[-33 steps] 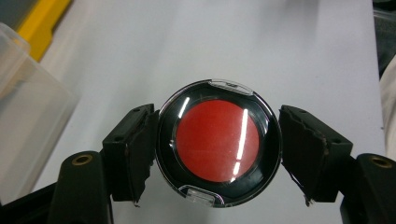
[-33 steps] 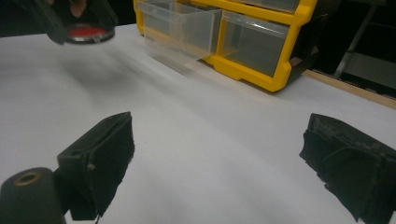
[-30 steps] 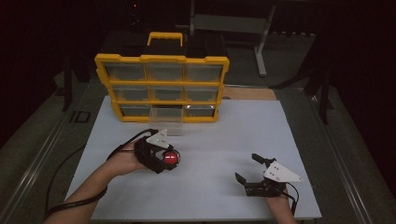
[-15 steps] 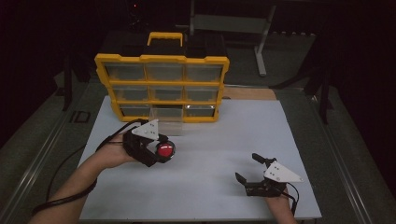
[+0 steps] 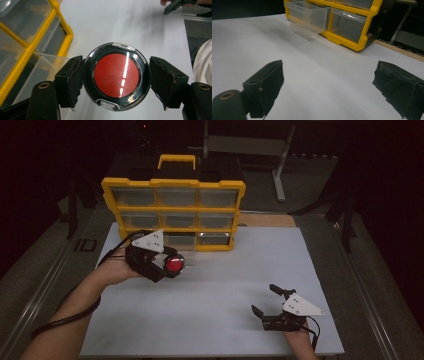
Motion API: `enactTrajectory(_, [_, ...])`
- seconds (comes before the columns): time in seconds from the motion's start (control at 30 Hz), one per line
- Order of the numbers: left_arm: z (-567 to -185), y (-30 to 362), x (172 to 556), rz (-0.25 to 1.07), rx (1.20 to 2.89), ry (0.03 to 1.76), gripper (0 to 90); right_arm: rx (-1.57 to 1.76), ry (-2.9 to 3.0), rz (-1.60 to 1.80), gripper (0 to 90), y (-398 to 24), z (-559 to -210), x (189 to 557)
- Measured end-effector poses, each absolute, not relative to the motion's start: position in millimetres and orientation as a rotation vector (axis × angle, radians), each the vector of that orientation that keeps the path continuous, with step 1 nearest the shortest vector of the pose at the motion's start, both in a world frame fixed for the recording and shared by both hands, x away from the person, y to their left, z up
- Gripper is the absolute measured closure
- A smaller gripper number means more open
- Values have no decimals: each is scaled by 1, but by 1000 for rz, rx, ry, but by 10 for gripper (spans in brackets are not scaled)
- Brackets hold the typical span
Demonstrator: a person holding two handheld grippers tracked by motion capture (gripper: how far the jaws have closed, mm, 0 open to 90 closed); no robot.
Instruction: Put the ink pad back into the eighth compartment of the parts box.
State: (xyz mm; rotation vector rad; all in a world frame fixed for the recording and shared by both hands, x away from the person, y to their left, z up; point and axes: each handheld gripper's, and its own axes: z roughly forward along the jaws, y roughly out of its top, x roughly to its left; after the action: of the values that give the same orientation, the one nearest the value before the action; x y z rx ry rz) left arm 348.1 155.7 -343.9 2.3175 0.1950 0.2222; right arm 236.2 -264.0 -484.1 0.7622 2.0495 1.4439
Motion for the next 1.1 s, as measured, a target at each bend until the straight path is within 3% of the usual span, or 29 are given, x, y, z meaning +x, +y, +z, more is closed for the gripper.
enactTrajectory(1.1, [-326,161,416,313,2259,370,303,740,2058,1441,88,-262,-484,236])
